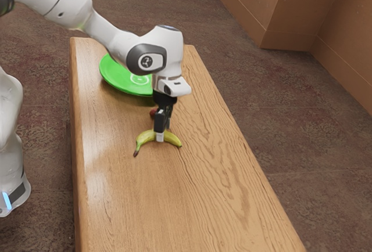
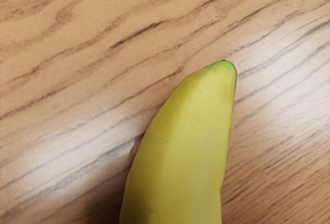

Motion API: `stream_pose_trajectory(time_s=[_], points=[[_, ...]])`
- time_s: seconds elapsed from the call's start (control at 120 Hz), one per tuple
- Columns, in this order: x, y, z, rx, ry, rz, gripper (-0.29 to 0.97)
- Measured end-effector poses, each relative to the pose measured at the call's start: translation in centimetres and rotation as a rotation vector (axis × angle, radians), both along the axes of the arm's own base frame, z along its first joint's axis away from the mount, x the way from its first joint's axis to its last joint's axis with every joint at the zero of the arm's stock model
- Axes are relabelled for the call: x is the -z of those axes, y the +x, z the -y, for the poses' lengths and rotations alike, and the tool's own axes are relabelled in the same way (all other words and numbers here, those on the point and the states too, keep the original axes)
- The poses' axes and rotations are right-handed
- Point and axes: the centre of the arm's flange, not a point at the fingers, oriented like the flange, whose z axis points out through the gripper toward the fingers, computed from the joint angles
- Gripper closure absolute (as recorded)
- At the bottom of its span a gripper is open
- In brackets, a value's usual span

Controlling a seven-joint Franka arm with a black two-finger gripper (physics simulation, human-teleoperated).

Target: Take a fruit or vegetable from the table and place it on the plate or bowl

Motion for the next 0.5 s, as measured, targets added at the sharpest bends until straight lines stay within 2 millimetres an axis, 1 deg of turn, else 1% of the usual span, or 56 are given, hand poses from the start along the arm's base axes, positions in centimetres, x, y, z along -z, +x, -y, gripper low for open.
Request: stream_pose_trajectory(time_s=[0.15,0.225,0.342,0.392,0.442,0.5], points=[[-0.1,0.0,0.0,0.006,0.004,0.006,0.30],[-0.1,0.0,0.0,0.007,0.005,0.006,0.40],[0.1,0.0,0.1,0.010,0.007,0.002,0.47],[-0.2,0.1,0.1,0.013,0.009,0.012,0.49],[-1.0,0.0,0.3,0.017,0.011,0.034,0.50],[-3.1,-0.3,0.3,0.020,0.011,0.083,0.50]])
